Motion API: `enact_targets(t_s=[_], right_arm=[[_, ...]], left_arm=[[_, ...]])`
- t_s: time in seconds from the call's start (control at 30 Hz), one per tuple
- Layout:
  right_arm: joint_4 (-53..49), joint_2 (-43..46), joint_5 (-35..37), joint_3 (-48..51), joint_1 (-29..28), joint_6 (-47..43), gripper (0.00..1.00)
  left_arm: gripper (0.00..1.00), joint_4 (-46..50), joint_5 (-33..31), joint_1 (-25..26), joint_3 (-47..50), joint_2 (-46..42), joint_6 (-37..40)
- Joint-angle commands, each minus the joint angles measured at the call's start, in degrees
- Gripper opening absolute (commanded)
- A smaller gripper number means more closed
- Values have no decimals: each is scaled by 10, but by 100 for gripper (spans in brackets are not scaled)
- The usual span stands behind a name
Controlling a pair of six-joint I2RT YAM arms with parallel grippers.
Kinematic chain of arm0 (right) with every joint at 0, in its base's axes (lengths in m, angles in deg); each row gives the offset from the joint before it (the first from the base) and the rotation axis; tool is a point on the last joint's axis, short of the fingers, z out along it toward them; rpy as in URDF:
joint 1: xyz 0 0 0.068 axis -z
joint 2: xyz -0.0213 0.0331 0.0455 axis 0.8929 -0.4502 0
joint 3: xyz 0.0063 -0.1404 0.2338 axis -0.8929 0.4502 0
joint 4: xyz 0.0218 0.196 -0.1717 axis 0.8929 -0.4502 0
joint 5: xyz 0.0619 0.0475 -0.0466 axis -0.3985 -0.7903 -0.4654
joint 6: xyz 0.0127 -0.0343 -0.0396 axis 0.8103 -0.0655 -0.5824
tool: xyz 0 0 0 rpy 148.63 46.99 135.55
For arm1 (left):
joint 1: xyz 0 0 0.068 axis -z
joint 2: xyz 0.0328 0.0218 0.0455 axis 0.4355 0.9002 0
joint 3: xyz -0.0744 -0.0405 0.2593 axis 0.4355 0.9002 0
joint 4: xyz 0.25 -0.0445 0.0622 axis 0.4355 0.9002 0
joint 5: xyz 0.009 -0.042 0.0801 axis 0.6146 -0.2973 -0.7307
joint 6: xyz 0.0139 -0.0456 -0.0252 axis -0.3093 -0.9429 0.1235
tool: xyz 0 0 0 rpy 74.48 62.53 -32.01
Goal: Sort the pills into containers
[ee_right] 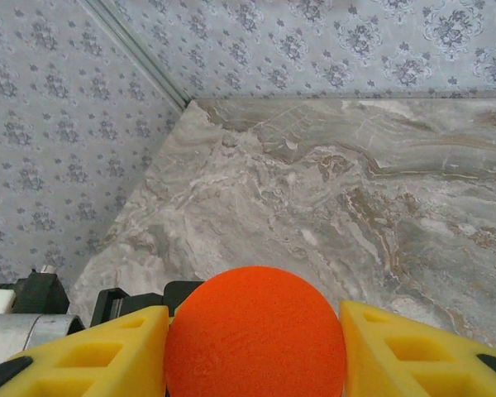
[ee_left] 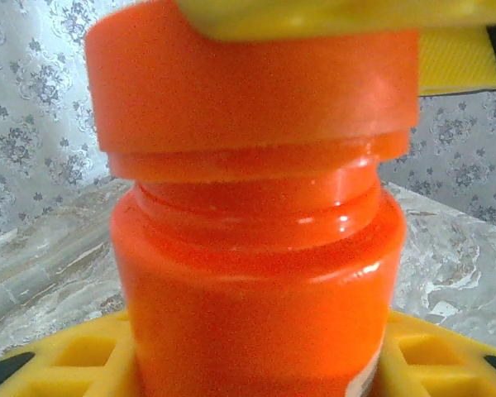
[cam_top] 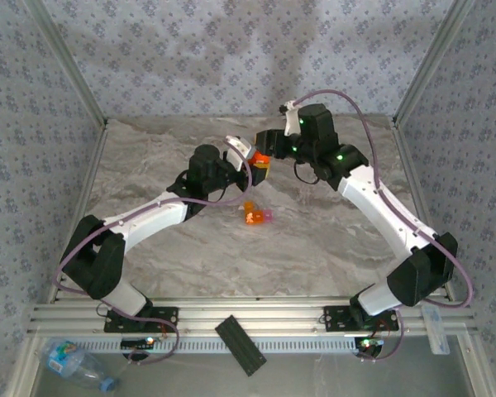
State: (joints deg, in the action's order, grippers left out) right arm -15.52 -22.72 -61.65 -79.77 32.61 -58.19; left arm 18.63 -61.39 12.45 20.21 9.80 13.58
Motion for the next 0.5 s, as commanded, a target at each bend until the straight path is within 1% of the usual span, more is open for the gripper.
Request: enact_targets(t_s=[0.0, 0.17, 0.27, 0.47], right_arm=[[-47, -10, -48, 2, -38, -27, 51], [3, 13, -19, 52, -55, -17, 51], [30, 30, -13, 75, -61, -16, 51], [1, 17, -13, 48, -66, -28, 53]], left_arm=[[0, -53, 32, 10, -30, -23, 16], [0, -83, 30, 5, -27, -23, -25], [0, -84, 28, 5, -30, -25, -29], [0, -76, 30, 5, -36, -24, -28]])
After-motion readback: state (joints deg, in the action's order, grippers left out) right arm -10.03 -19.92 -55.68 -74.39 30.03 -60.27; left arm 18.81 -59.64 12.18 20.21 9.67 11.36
